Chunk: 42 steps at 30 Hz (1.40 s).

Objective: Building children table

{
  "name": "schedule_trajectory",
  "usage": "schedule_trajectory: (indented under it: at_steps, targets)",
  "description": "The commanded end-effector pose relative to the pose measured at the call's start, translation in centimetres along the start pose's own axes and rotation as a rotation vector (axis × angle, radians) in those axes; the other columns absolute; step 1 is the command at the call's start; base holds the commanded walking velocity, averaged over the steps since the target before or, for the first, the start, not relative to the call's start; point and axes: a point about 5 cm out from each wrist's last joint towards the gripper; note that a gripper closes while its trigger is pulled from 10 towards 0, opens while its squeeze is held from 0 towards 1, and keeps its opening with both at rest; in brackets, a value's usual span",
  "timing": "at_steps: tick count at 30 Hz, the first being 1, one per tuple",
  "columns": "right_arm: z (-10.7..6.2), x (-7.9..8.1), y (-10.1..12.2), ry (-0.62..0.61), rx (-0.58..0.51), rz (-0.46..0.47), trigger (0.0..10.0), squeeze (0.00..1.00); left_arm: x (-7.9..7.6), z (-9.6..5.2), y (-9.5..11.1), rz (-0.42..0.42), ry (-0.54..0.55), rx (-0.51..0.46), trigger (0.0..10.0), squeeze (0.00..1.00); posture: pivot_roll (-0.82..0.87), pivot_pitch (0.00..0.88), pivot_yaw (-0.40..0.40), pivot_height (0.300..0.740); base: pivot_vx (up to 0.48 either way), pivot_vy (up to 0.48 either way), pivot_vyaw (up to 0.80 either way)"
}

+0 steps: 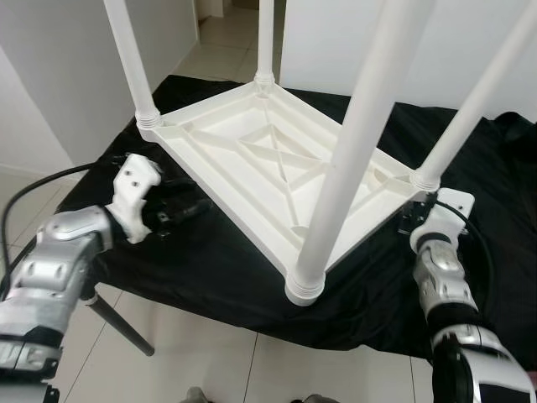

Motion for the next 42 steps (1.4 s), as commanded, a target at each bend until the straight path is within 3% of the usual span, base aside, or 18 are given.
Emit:
schedule_trajectory:
  at_steps: [1, 8, 14, 22, 23, 33, 37, 41, 42]
  targets:
    - [-0.4, 0.1, 0.2, 0.021, -0.028, 0.001, 10.0, 0.0, -0.6, 0.6, -0.2, 0.035, -0.096, 0.007, 10.0, 0.0, 0.01, 0.032, -0.006, 0.74, 0.0, 0.0, 0.0]
    - [-2.7, -1.9, 0.7, 0.006, -0.106, 0.019, 10.0, 0.0, -2.3, 3.0, -0.6, 0.077, -0.219, -0.006, 10.0, 0.0, -0.05, 0.034, 0.025, 0.74, 0.0, 0.0, 0.0]
    - [-3.5, -2.5, 0.8, -0.005, -0.123, 0.021, 10.0, 0.0, -3.0, 3.7, -0.3, 0.088, -0.256, -0.024, 10.0, 0.0, -0.07, 0.034, 0.033, 0.74, 0.0, 0.0, 0.0]
    - [-4.7, -4.0, 1.5, -0.035, -0.147, 0.017, 10.0, 0.0, -6.1, 5.9, 0.5, 0.127, -0.391, -0.099, 10.0, 0.0, -0.09, 0.033, 0.042, 0.74, 0.0, 0.0, 0.0]
    - [-4.6, -4.2, 1.9, -0.039, -0.153, 0.012, 10.0, 0.0, -7.6, 6.9, 0.8, 0.16, -0.455, -0.126, 10.0, 0.0, -0.09, 0.033, 0.042, 0.74, 0.0, 0.0, 0.0]
    - [-4.5, -4.0, 2.5, -0.041, -0.159, 0.016, 10.0, 0.0, -9.2, 8.5, 2.5, 0.183, -0.521, -0.206, 10.0, 0.0, -0.09, 0.031, 0.047, 0.74, 0.0, 0.0, 0.0]
    - [-5.1, -3.9, 2.5, -0.053, -0.168, 0.029, 10.0, 0.0, -10.8, 10.8, 4.7, 0.187, -0.558, -0.312, 10.0, 0.0, -0.12, 0.028, 0.077, 0.74, 0.0, 0.0, 0.0]
    - [-5.3, -3.9, 2.5, -0.058, -0.166, 0.031, 10.0, 0.0, -11.1, 11.4, 5.1, 0.182, -0.556, -0.327, 10.0, 0.0, -0.13, 0.028, 0.082, 0.74, 0.0, 0.0, 0.0]
    - [-5.5, -3.9, 2.5, -0.057, -0.166, 0.029, 10.0, 0.0, -11.4, 12.1, 5.6, 0.178, -0.549, -0.344, 10.0, 0.0, -0.14, 0.028, 0.089, 0.74, 0.0, 0.0, 0.0]
Point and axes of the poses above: a point about 5 cm out from each wrist's last joint towards the gripper, its own z axis pointing out of the wrist towards the gripper, its own y axis along the axis of the wrist's last joint, x = y × z, and after that the axes turned 10 degrees about z, right-handed
